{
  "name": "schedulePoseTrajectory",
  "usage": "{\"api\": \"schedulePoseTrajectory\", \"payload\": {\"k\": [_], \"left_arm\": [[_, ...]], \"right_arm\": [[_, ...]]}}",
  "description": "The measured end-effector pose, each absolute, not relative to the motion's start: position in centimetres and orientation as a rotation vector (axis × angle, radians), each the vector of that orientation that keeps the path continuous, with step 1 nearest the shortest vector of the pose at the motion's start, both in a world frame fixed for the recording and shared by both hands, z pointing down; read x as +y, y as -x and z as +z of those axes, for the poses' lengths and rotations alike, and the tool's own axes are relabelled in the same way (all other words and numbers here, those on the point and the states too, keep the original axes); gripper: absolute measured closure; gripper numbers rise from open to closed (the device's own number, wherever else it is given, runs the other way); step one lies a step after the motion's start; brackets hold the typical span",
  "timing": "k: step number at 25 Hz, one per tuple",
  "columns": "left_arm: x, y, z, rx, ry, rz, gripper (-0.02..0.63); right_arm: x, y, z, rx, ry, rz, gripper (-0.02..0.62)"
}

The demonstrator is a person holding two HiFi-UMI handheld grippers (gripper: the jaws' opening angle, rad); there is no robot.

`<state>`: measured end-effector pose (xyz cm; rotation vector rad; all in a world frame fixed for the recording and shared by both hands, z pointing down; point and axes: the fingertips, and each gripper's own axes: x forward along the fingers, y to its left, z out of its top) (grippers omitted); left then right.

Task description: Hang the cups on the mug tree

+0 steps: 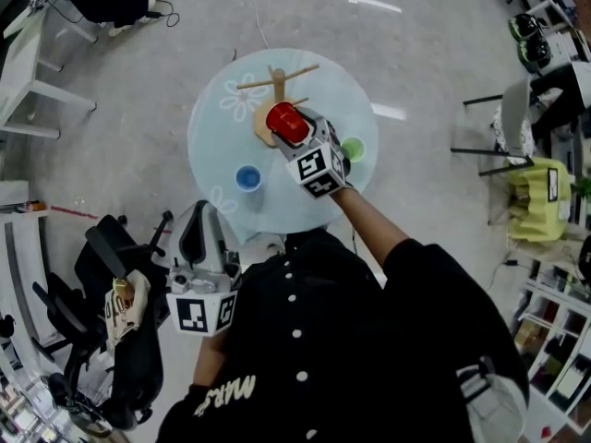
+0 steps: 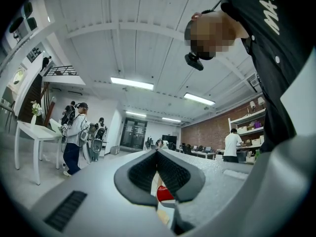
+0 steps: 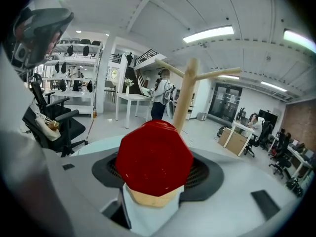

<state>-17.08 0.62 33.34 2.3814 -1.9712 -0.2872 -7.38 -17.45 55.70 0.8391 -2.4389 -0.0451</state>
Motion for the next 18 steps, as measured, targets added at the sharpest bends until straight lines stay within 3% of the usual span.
{"api": "schedulePoseTrajectory", "payload": {"k": [10,13,18], "left_arm": [[0.2,16.5,33.6,-1.964,-2.387,-0.283,0.612],[0.1,16.4,33.7,-1.960,-2.389,-0.284,0.612],[-0.3,15.7,33.8,-1.923,-2.416,-0.289,0.612]], "right_arm": [[-17.6,6.9,56.7,-2.455,-0.848,0.006,0.307],[-17.1,6.8,56.4,-2.488,-0.822,0.045,0.236],[-16.1,5.5,55.1,-2.544,-0.834,0.064,0.216]]}}
